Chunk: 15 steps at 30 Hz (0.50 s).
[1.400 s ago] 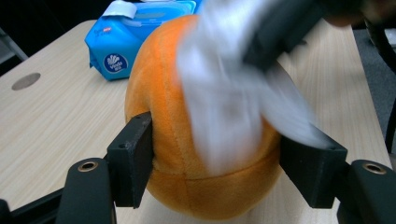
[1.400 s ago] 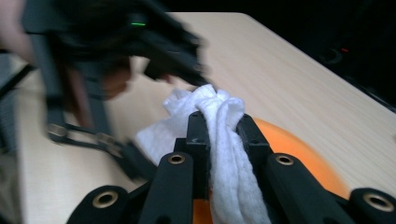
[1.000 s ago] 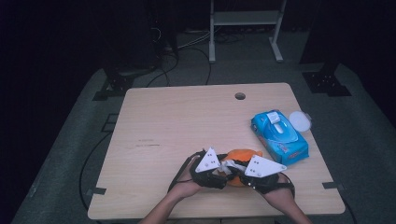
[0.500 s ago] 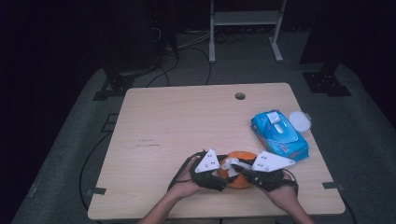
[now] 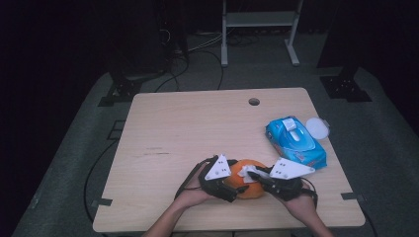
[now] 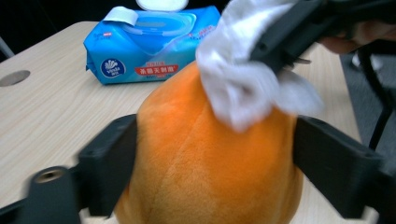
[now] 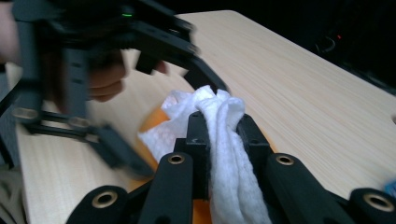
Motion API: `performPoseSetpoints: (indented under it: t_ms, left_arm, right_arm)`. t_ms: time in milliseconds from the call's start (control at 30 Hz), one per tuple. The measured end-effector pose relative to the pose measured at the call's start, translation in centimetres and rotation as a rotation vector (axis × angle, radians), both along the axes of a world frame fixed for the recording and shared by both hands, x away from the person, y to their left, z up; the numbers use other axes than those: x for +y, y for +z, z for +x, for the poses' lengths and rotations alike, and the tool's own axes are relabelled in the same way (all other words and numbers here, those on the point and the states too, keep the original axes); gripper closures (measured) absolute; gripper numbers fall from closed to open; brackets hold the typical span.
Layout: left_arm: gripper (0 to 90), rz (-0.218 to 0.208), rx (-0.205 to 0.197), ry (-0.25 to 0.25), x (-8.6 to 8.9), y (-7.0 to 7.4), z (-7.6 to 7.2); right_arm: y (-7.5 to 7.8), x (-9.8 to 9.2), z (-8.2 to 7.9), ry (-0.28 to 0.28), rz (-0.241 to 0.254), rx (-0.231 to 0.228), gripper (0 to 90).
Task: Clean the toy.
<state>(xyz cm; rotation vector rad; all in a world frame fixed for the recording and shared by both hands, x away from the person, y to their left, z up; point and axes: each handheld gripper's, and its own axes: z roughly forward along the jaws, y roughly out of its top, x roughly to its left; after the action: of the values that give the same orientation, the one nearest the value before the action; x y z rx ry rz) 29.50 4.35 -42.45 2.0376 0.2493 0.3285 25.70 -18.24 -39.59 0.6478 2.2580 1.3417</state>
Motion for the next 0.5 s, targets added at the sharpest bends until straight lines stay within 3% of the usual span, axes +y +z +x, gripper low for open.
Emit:
performPoseSetpoints:
  t_ms: [67, 200, 300, 400, 467, 500]
  left_arm:
    - [25.6, 0.011, -0.003, -0.004, 0.6, 0.0, 0.1]
    - [29.6, 0.008, 0.035, 0.005, 1.5, -0.3, 0.7]
    - [29.5, -0.004, 0.058, 0.007, 1.7, -0.5, 0.9]
    - [18.6, -0.004, 0.060, 0.005, 1.0, -0.1, 0.7]
    - [17.7, -0.003, 0.055, 0.009, 0.7, -0.2, 0.6]
    - [21.8, 0.000, 0.046, 0.009, 0.8, -0.2, 0.6]
  right_arm:
    - [-0.1, 0.7, -0.2, 0.015, -0.037, -0.024, 77.2]
    - [-0.3, -0.5, 0.4, -0.023, -0.039, -0.023, 77.3]
    - [-0.7, -1.8, 0.7, -0.055, -0.039, -0.005, 77.2]
    - [-0.7, -1.6, 0.6, -0.069, -0.040, -0.007, 77.3]
    - [-0.5, -1.0, 0.4, -0.059, -0.032, -0.019, 77.2]
    - [-0.4, -0.6, 0.1, -0.028, -0.019, -0.025, 77.2]
